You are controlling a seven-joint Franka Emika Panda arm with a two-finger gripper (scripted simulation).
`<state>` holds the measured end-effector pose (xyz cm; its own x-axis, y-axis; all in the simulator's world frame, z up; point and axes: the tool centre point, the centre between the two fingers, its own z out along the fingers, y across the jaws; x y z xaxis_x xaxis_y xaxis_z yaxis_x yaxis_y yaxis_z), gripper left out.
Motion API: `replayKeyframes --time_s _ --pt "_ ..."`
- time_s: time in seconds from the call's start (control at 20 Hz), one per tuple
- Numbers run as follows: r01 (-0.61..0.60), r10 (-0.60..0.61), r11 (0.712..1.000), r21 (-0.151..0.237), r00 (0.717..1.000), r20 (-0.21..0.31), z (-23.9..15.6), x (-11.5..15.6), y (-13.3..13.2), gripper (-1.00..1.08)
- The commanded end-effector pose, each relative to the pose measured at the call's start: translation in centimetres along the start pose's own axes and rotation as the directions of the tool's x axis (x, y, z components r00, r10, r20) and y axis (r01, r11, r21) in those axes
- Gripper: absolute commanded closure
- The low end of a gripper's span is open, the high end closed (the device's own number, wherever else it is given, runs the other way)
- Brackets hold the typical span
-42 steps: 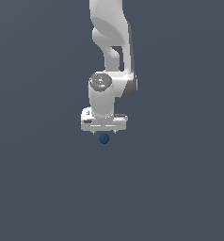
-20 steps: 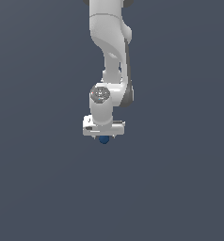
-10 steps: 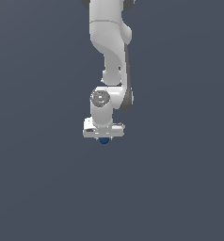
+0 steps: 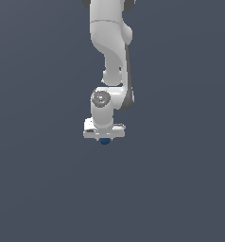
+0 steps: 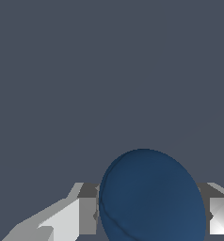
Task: Pick up the object and move it to a goal position.
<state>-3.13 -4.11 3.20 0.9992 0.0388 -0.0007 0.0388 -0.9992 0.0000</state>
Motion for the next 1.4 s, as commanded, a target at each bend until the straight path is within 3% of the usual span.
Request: replayKeyframes --time_s 0.0,0.45,1.35 --pt "0.0 0.0 1.0 0.0 1.0 -0.001 -0.3 0.2 -0.2 1.08" --pt "0.0 0.0 1.0 0.0 1.0 -0.001 -3.8 2.6 -2.5 1.08" --pt "0.0 0.0 1.0 -0.001 1.0 -0.001 -15.6 11.1 -10.3 1.08"
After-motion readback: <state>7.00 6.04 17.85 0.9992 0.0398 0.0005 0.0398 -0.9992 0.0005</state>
